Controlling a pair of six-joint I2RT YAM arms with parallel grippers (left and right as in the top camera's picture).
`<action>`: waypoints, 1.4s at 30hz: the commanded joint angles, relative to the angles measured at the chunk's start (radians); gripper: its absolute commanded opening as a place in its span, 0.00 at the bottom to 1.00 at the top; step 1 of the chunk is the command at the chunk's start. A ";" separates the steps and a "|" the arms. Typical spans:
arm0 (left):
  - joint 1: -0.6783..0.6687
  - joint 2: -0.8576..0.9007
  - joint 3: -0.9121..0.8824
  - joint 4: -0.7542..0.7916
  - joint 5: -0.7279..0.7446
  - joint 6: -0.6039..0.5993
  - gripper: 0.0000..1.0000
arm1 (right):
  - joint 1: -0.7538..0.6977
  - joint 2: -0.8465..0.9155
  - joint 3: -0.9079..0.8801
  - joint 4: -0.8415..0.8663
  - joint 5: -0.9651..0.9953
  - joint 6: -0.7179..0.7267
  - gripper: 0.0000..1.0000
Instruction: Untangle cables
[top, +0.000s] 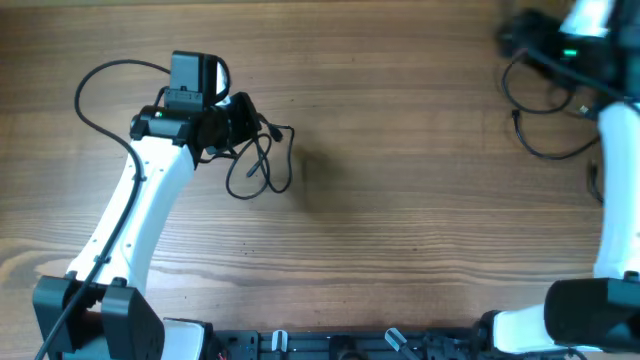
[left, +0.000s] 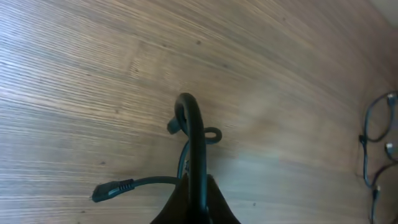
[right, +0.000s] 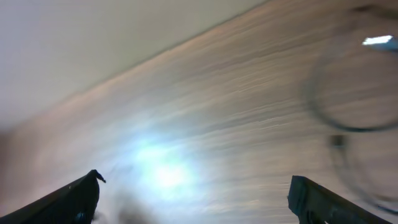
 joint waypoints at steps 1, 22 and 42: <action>-0.042 0.012 -0.006 0.001 0.034 -0.013 0.04 | 0.095 -0.009 0.015 -0.003 0.002 -0.033 1.00; -0.211 0.195 -0.006 0.076 0.225 -0.013 0.13 | 0.296 -0.009 0.015 -0.115 -0.022 0.013 1.00; -0.089 0.126 0.012 0.060 0.013 -0.001 0.92 | 0.415 0.039 -0.095 -0.087 -0.029 -0.008 1.00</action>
